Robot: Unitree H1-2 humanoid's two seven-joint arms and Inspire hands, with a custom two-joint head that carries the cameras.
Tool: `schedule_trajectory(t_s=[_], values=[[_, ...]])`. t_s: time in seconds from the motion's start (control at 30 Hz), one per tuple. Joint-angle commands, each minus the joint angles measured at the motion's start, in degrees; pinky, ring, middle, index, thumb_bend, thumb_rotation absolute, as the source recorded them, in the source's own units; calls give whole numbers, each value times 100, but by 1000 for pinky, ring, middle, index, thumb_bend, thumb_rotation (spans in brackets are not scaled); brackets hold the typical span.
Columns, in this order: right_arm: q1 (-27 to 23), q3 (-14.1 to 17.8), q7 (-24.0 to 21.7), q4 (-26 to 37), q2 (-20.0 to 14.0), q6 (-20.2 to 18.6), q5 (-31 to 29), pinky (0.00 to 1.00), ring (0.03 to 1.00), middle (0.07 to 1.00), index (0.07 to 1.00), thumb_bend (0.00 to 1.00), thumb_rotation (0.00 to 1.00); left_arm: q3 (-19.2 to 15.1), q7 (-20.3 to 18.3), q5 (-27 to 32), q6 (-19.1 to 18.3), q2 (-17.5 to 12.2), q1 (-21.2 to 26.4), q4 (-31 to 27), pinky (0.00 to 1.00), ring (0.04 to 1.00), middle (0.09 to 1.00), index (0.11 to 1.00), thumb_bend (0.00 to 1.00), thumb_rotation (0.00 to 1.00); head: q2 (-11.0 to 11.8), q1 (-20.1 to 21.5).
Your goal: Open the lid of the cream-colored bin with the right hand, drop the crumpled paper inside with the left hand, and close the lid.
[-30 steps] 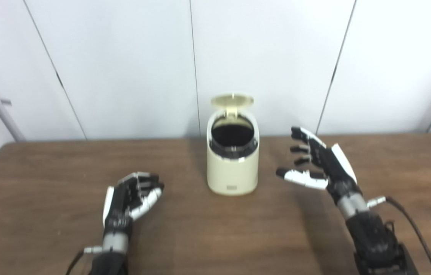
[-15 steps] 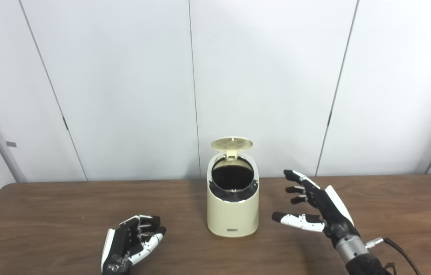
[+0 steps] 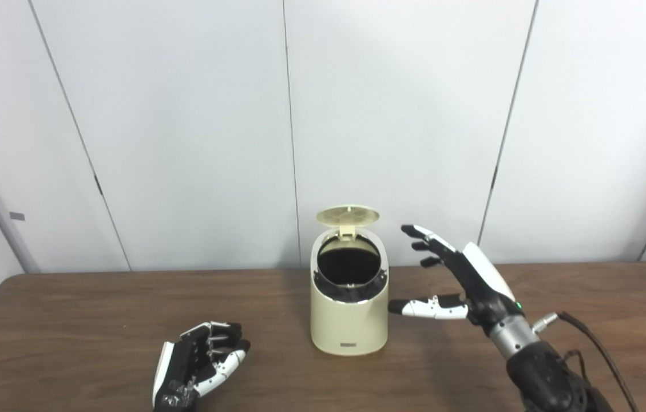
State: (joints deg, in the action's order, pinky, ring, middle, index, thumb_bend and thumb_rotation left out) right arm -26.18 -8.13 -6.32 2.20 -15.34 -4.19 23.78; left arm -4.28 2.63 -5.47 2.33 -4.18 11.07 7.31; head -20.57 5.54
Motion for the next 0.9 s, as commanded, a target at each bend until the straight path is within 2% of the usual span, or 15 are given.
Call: schedule_trajectory(t_s=[0.0,0.37,0.53,0.73,0.87], values=[[-352,44,-34,186,-74,113,-53,779,886,917,903,690,383,70,5,-44,38,-46,132,5,521,616,682,498,501,56,6,4],[-746,12,-339,231,-118,-187,93,820,933,943,920,689,380,155,46,-180,197,-60,102,51,483,594,671,498,501,52,-31,-3],[-871,-30,-375,194,-127,-203,248,831,930,940,917,701,380,156,62,-168,234,-72,112,87,473,583,670,498,500,48,-39,7],[-1080,-68,-464,148,-122,-252,306,804,917,945,921,694,345,182,80,-168,181,-93,118,75,468,578,671,498,500,48,-54,16],[-1245,-175,-530,107,-167,-273,490,795,912,940,917,702,363,201,78,-147,193,-97,117,77,467,574,670,498,500,46,-63,11]])
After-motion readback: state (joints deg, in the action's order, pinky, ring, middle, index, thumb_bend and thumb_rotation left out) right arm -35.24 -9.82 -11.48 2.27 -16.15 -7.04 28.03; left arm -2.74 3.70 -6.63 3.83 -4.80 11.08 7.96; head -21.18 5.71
